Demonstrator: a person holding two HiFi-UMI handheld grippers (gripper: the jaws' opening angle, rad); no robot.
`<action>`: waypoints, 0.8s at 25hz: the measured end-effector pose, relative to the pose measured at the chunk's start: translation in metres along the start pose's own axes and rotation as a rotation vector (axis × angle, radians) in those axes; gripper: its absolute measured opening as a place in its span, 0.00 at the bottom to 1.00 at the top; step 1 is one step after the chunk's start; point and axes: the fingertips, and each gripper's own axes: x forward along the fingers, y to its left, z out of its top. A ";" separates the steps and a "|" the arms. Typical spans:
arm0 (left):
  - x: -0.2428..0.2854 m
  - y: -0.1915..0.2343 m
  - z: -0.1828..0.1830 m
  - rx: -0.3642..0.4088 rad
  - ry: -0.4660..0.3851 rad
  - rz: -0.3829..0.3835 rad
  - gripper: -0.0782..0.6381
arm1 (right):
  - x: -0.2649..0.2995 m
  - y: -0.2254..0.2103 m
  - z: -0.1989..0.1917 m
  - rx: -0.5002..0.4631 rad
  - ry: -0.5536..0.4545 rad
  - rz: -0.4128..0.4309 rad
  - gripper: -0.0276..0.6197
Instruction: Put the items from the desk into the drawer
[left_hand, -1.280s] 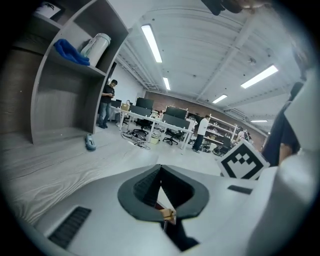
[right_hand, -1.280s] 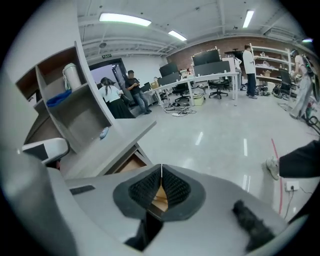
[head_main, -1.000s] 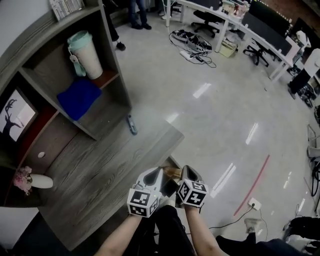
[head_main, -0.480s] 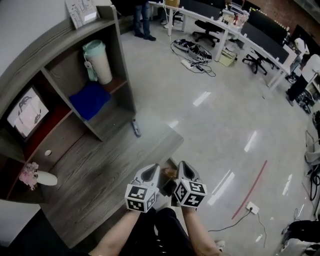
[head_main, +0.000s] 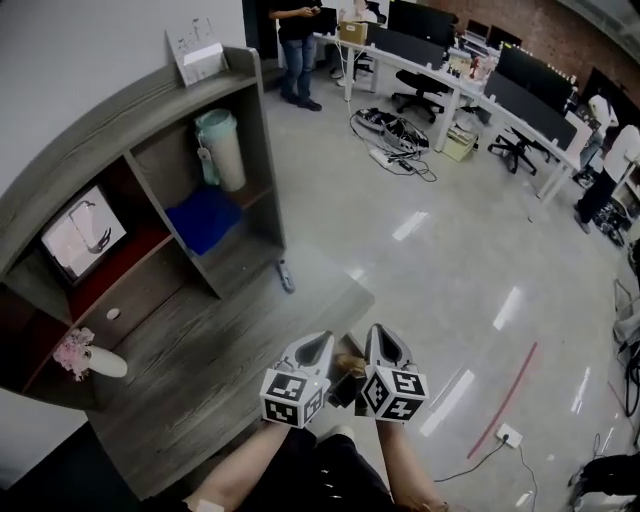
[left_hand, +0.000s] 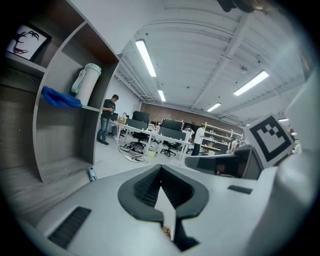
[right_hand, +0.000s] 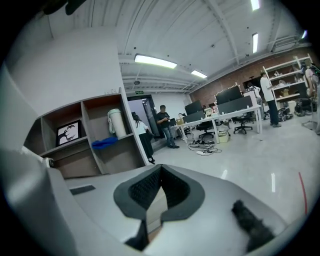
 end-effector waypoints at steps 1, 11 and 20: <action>-0.002 0.000 0.003 0.001 -0.005 -0.001 0.12 | -0.001 0.003 0.002 -0.014 -0.005 0.007 0.06; -0.017 0.006 0.017 -0.004 -0.022 -0.009 0.12 | -0.002 0.046 -0.004 -0.080 -0.002 0.104 0.06; -0.027 0.013 0.034 0.020 -0.074 -0.015 0.12 | 0.002 0.068 0.004 -0.118 -0.019 0.153 0.06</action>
